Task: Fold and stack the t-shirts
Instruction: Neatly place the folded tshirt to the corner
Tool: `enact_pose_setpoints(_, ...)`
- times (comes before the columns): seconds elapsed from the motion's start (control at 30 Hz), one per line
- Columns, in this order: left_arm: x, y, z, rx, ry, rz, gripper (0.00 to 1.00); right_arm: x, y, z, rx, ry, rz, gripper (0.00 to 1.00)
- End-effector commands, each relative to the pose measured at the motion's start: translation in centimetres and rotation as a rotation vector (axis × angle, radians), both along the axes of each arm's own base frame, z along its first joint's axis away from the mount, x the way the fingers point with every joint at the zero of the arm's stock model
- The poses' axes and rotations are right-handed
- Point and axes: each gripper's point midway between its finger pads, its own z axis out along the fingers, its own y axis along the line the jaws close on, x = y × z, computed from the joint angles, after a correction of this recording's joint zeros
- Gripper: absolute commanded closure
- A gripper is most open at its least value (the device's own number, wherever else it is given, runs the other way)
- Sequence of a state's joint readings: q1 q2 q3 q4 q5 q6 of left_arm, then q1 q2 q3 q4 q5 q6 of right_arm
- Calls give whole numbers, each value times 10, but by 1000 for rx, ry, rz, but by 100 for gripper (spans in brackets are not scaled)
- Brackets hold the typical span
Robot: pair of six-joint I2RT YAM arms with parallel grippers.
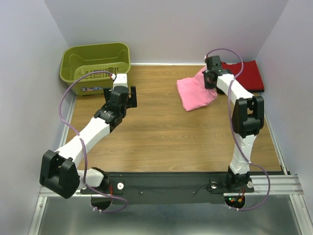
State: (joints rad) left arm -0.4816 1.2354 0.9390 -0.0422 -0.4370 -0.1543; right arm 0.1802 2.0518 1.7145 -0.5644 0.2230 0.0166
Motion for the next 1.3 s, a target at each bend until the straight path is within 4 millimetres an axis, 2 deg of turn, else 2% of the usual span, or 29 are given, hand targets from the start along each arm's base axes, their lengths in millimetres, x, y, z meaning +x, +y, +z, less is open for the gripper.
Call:
enact_pose_setpoints(0.0, 12, 19, 22, 21, -90, 96, 2, 27, -59, 44, -295, -61, -52, 99)
enact_pose_setpoints(0.1, 14, 25, 11, 34, -70, 128, 2, 49, -82, 66, -344, -118, -117, 99)
enact_pose_setpoints(0.17, 15, 27, 4, 43, -58, 140, 2, 60, -89, 75, -355, -147, -133, 99)
enact_pose_setpoints(0.2, 17, 25, -1, 38, -46, 136, 2, 69, -97, 89, -361, -182, -145, 100)
enact_pose_setpoints(0.27, 19, 21, -6, 24, -33, 124, 2, 82, -104, 85, -385, -183, -147, 99)
enact_pose_setpoints(0.3, 20, 18, -12, 22, -18, 113, 2, 90, -111, 98, -399, -215, -152, 99)
enact_pose_setpoints(0.33, 21, 18, -14, 15, -16, 113, 2, 94, -116, 91, -412, -206, -161, 100)
enact_pose_setpoints(0.4, 22, 17, -21, 23, -4, 114, 2, 101, -121, 98, -404, -233, -171, 100)
enact_pose_setpoints(0.43, 22, 18, -24, 25, -1, 119, 2, 104, -123, 95, -399, -233, -169, 99)
enact_pose_setpoints(0.53, 23, 19, -30, 39, 8, 130, 2, 106, -123, 95, -401, -236, -159, 99)
enact_pose_setpoints(0.67, 25, 21, -37, 53, 23, 139, 2, 105, -125, 107, -399, -260, -175, 99)
enact_pose_setpoints(0.93, 24, 22, -39, 49, 19, 149, 2, 105, -142, 159, -374, -372, -219, 99)
enact_pose_setpoints(1.07, 24, 21, -41, 49, 24, 145, 2, 106, -142, 176, -354, -414, -205, 99)
enact_pose_setpoints(1.27, 23, 25, -41, 58, 20, 159, 2, 102, -143, 192, -348, -445, -201, 99)
